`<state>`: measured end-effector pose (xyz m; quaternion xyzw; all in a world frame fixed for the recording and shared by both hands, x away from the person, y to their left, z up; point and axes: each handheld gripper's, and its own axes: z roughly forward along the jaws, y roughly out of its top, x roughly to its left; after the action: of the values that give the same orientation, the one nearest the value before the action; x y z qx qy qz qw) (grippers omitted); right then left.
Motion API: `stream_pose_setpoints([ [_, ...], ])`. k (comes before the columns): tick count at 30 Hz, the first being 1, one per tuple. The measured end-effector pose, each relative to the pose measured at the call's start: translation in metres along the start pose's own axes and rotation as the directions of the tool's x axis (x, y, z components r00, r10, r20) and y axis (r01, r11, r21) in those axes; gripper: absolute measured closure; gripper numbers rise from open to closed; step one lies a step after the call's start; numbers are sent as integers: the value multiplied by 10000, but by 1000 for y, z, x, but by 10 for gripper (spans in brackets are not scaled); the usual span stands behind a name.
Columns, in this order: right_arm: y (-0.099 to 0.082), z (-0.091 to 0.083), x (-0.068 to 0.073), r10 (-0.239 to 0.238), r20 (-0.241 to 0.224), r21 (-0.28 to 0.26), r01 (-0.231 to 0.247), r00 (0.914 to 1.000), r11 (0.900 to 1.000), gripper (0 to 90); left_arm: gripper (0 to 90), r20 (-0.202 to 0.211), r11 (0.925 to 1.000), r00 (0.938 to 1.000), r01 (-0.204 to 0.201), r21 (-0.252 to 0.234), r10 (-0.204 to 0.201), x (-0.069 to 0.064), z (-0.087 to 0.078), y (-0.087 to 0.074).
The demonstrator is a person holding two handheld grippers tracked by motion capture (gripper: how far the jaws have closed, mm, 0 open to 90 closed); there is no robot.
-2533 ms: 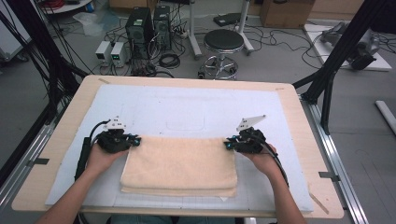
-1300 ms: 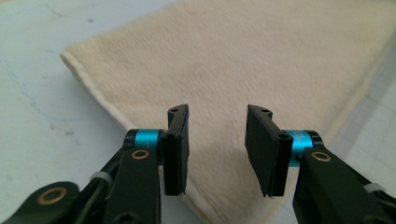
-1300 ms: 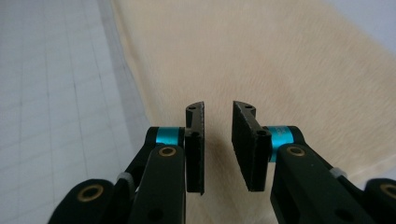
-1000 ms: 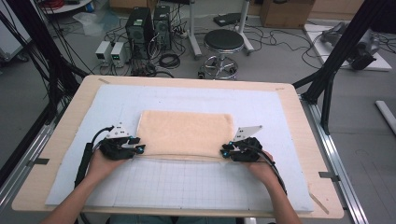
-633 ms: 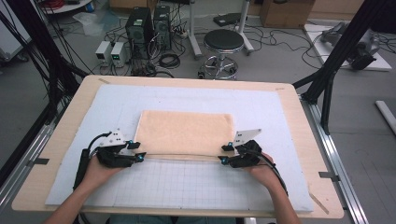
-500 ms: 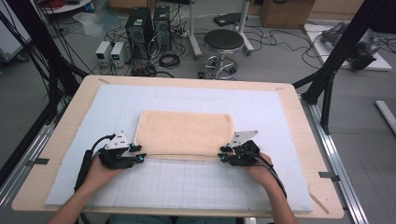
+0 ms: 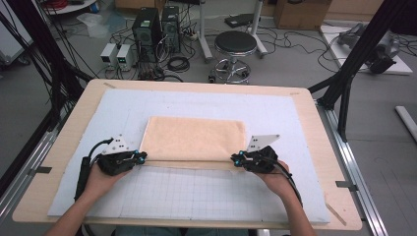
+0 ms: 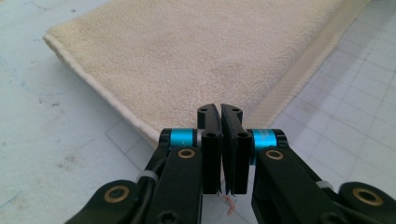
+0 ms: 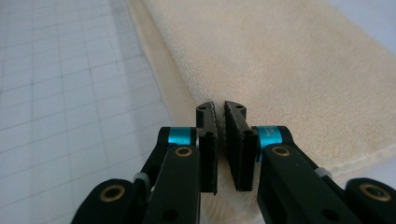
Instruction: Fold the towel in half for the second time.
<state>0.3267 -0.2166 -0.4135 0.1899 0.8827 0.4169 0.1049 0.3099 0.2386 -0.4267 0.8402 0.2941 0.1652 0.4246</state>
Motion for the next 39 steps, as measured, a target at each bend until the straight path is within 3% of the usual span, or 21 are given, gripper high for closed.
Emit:
stream_pose_setpoints([
  [2,-5,4,3,109,-165,176,-106,9998,9998,834,864,34,9996,9999,-123,246,122,-3,2,-2],
  [5,-9,7,1,327,-454,386,-309,9984,9988,712,811,214,9998,9998,-46,172,42,-3,1,-2],
  [6,-8,5,1,539,-538,271,-525,9971,9983,663,739,304,9999,9994,158,6,-158,-2,0,0],
  [8,-5,0,1,742,-490,-301,-757,9960,9967,579,636,-22,9990,9992,394,-217,-395,-1,-1,5],
  [10,-1,-3,-2,987,-578,-844,-1033,9934,9911,582,629,-137,9976,9981,588,-358,-593,1,0,9],
  [13,3,3,-6,1012,-31,-683,-1011,9949,9925,595,664,-324,9968,9967,729,-330,-740,3,7,12],
  [15,2,10,-9,1007,227,-278,-1001,9947,9946,589,664,-268,9974,9971,710,-118,-713,4,13,11],
  [19,-1,23,-9,679,469,513,-703,9966,9962,562,628,-125,9971,9976,690,309,-686,6,22,6],
  [22,-3,26,-6,406,613,654,-446,9973,9969,557,623,-68,9970,9977,675,372,-673,6,23,5],
  [30,-12,23,-4,591,767,292,-615,9953,9977,541,604,-22,9981,9981,613,101,-612,4,21,0],
  [36,-3,18,-6,1132,833,-180,-1120,9901,9935,434,493,-44,9948,9949,1006,-177,-1007,7,20,1],
  [39,4,16,-10,1326,1176,-534,-1271,9842,9905,377,420,-84,9933,9936,1121,-292,-1124,9,17,4],
])
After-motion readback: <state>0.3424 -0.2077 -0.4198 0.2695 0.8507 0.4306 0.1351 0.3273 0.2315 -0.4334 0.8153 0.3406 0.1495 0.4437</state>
